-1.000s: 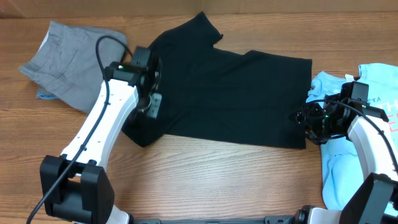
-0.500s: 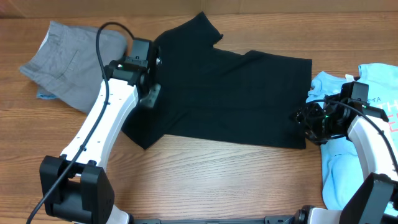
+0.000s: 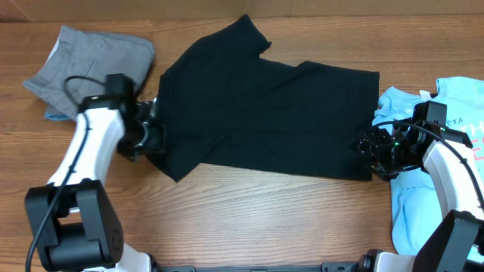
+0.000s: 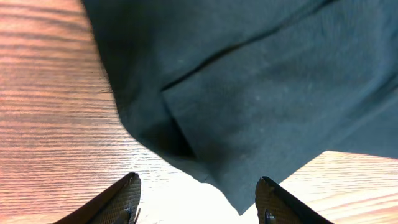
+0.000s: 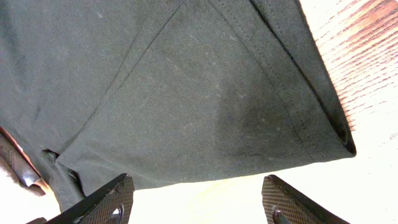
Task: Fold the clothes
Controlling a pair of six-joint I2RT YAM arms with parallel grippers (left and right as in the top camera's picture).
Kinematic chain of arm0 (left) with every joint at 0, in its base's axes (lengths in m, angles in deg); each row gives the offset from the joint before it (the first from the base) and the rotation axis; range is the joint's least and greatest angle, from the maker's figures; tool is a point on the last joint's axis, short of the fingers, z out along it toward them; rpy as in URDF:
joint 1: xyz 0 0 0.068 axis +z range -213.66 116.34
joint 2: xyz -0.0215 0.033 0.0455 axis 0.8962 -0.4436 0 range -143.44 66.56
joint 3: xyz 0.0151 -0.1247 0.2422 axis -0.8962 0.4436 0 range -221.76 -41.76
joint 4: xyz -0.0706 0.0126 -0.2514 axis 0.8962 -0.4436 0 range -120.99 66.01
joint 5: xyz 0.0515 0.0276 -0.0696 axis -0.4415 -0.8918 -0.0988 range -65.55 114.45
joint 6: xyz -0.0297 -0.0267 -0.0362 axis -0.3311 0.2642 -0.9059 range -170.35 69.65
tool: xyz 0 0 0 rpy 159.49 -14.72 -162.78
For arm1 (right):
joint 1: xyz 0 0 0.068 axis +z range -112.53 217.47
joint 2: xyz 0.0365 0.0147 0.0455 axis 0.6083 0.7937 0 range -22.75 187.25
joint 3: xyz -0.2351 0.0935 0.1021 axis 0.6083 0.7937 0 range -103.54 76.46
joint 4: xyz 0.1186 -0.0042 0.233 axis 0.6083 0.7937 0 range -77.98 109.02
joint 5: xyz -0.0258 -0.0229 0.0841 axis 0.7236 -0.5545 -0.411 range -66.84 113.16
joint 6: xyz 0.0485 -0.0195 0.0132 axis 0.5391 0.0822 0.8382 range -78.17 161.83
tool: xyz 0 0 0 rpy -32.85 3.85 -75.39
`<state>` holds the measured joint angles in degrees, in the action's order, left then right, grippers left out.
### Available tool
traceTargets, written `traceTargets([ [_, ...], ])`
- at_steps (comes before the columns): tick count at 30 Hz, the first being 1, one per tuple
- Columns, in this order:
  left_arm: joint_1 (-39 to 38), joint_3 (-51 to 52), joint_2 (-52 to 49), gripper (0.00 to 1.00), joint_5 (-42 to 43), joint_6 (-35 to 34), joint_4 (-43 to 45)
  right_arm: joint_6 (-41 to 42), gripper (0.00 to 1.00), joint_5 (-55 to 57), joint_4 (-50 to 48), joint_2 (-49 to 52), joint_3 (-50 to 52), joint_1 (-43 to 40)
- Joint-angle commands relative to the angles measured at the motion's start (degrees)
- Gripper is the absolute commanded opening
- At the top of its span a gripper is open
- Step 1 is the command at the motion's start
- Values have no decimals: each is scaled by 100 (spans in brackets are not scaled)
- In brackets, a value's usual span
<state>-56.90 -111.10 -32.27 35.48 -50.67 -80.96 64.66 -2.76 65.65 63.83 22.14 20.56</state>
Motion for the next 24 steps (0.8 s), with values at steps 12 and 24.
traceTargets([
  [12,105,411,-50,49,946,-151,341,-39,71,35,-42,-20,-125,-42],
  [24,103,935,-52,47,953,-378,887,-37,71,37,-59,-20,-125,-42],
])
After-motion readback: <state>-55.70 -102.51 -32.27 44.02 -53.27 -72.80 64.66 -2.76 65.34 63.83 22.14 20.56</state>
